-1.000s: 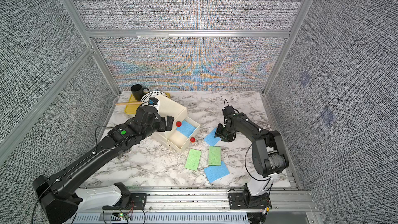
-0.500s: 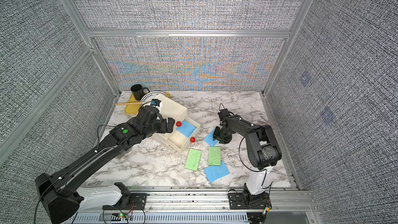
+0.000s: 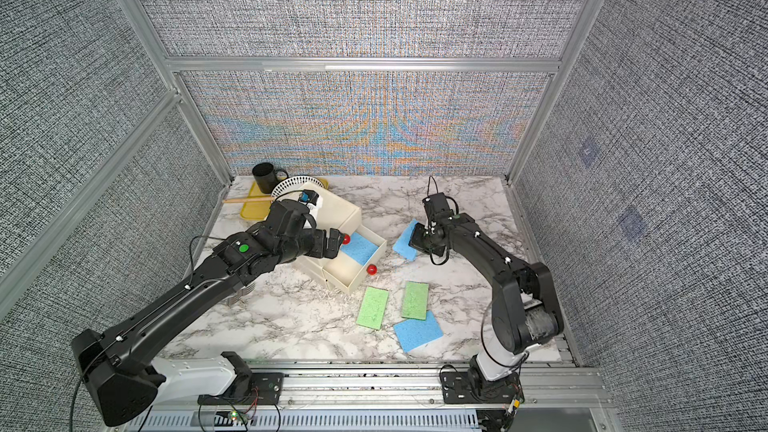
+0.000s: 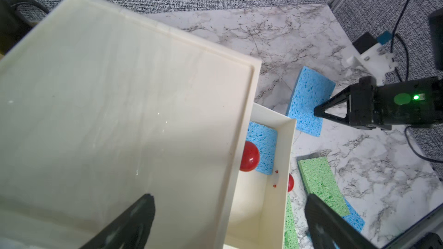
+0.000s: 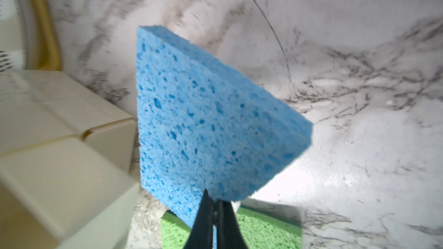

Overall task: Please put the sticky notes in the drawer by color
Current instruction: Pick up the sponge from the center of the board.

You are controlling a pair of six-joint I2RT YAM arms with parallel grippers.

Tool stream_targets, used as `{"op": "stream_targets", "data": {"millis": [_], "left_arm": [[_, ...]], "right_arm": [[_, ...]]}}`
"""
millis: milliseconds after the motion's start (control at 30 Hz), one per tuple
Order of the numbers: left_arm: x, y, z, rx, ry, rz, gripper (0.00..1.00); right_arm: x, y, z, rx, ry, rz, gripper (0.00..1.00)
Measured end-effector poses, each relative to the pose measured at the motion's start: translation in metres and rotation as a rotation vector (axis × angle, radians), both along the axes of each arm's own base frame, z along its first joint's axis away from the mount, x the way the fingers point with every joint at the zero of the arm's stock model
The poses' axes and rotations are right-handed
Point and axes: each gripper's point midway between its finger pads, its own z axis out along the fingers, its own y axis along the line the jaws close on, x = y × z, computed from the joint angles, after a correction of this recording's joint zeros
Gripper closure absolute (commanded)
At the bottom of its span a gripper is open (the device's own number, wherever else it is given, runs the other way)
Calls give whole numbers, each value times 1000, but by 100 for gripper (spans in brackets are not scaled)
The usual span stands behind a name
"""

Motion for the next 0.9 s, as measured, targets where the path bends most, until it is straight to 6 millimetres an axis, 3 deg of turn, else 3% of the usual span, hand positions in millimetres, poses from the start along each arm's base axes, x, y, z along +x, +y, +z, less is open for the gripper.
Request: {"op": "stream_targets", "data": {"millis": [200, 433, 633, 767, 800, 900], "left_arm": [[-4, -20, 26, -96, 9, -93, 0], [-5, -50, 64, -214, 11, -213, 0], [-4, -71, 83, -278, 25, -287, 0], [-3, -78, 83, -301, 50, -300, 2], [-3, -79, 82, -303, 55, -303, 7], [-3, -83, 80, -316, 80, -314, 38]], "right_arm": [[-1, 14, 87, 49, -235, 110, 100], [-30, 64, 164, 106, -423, 359, 100], [-64, 101, 182, 147, -461, 550, 100], [-83, 112, 191, 167, -482, 625, 100], [-87, 114, 192, 169, -487, 641, 100], [-99, 121, 197, 176, -502, 683, 100]]}}
